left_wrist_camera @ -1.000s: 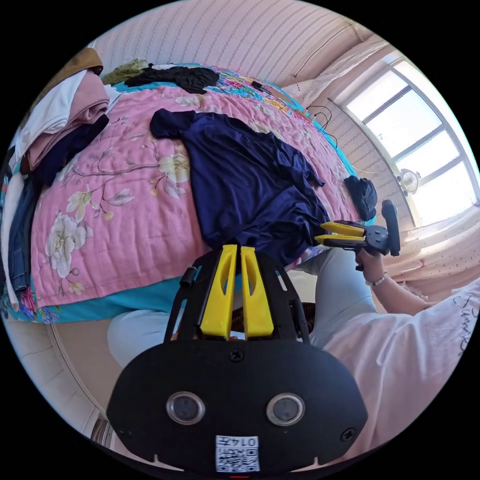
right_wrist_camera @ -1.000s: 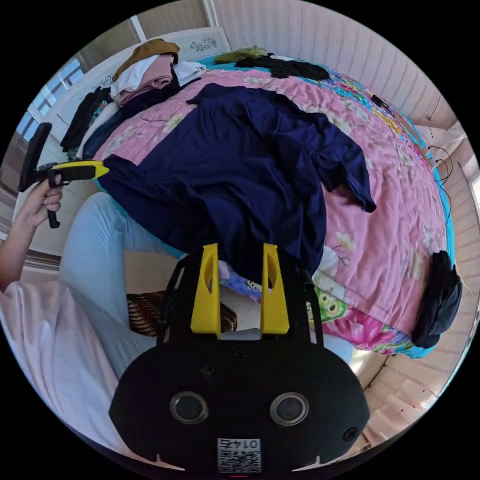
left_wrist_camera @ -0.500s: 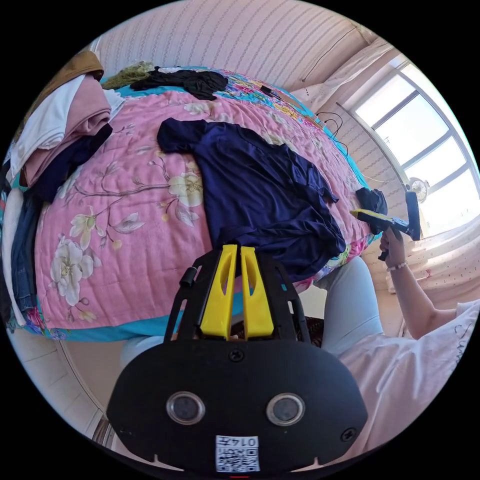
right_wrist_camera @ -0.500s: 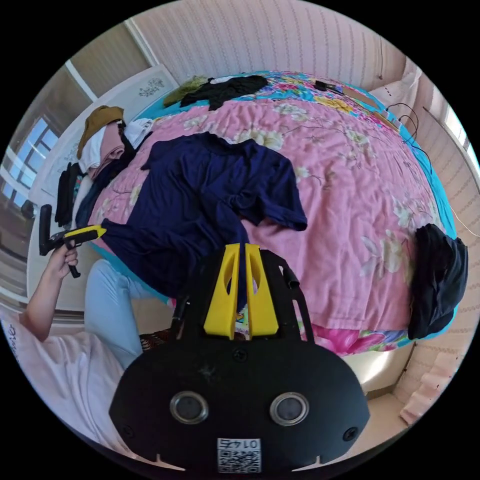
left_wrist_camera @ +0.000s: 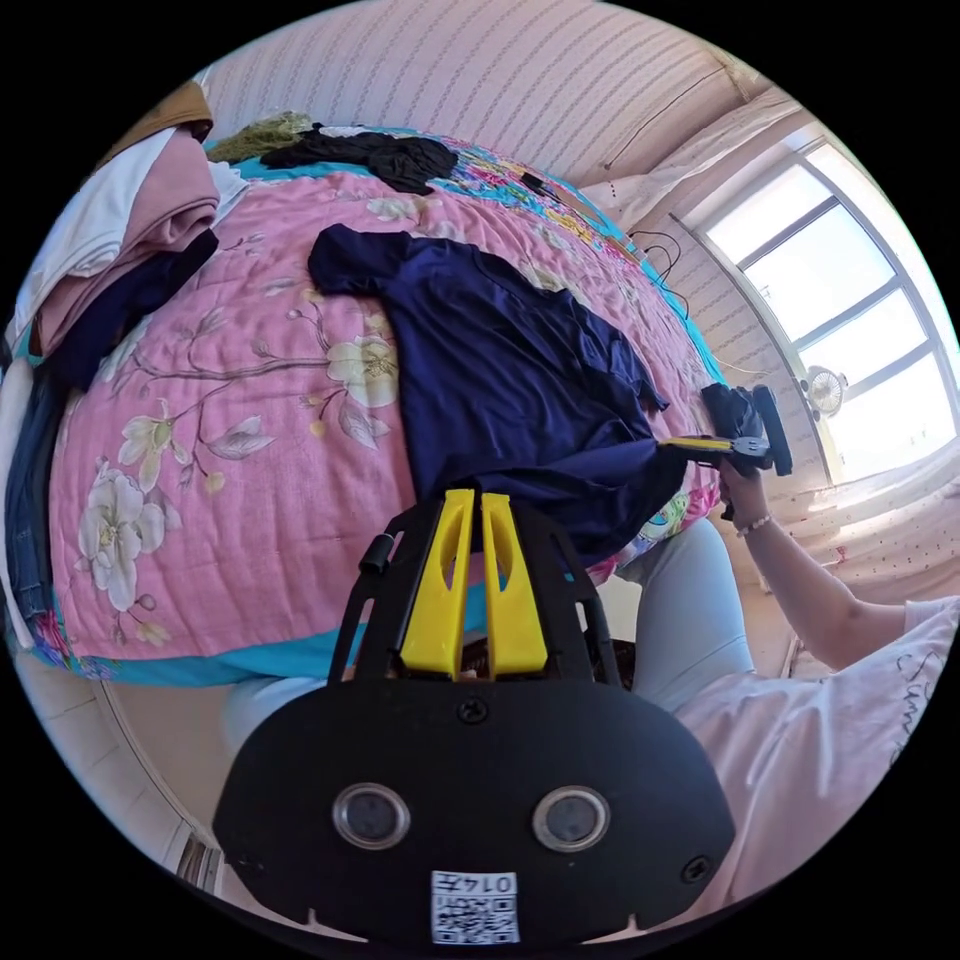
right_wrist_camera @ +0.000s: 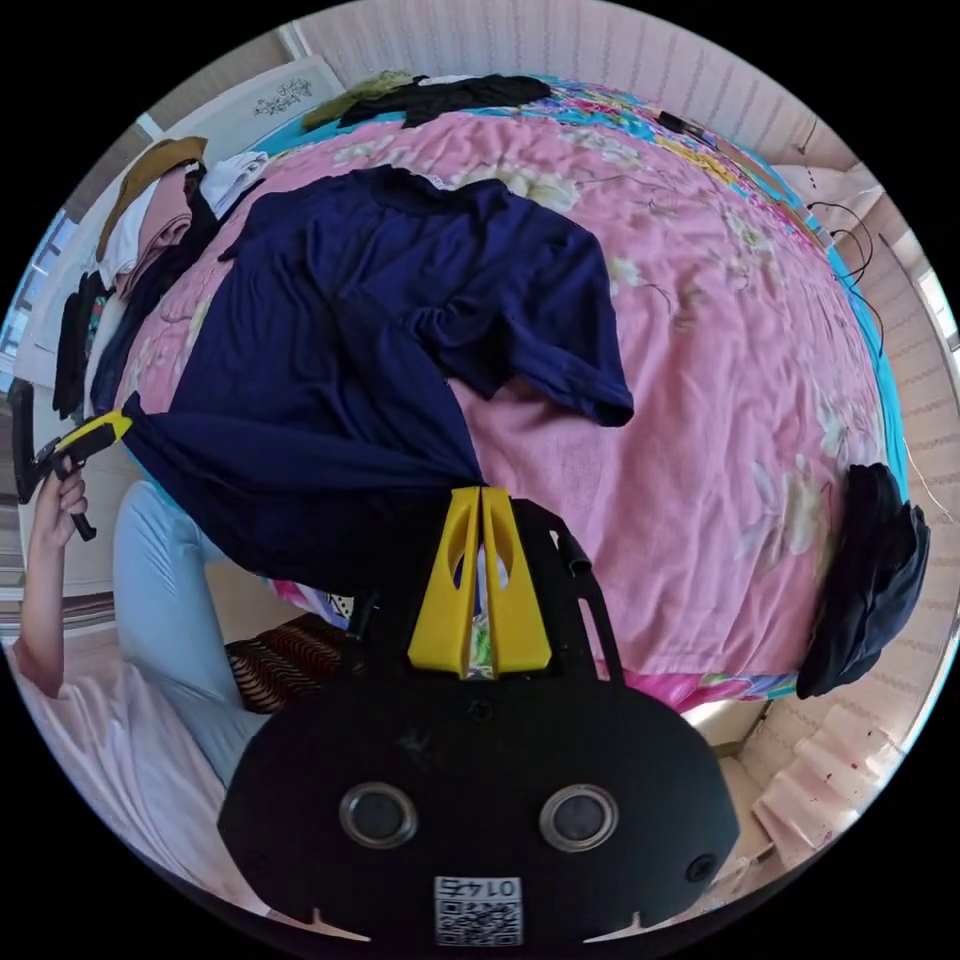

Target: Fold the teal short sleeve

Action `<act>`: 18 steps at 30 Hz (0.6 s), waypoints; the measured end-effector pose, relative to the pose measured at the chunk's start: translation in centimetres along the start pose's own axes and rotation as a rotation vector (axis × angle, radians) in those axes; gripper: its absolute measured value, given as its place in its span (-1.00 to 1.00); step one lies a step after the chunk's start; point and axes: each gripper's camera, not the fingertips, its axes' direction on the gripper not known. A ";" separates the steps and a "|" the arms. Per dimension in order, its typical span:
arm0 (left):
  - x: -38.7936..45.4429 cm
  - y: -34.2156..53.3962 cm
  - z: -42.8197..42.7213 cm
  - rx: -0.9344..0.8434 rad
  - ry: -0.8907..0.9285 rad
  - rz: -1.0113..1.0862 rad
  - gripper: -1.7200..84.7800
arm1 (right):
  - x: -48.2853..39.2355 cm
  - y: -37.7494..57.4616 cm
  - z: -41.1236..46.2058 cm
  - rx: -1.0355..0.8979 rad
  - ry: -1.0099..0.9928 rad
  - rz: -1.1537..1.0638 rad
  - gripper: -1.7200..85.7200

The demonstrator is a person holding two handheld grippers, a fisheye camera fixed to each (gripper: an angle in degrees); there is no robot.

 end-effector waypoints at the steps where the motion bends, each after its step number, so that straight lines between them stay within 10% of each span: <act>1: 0.1 0.0 0.0 -0.001 0.001 0.001 -0.98 | 0.3 0.0 -0.8 0.011 -0.034 0.010 -0.98; 18: -0.7 -0.5 -2.9 0.020 0.008 -0.019 -0.98 | -5.6 3.8 -6.3 0.007 0.022 -0.047 -0.78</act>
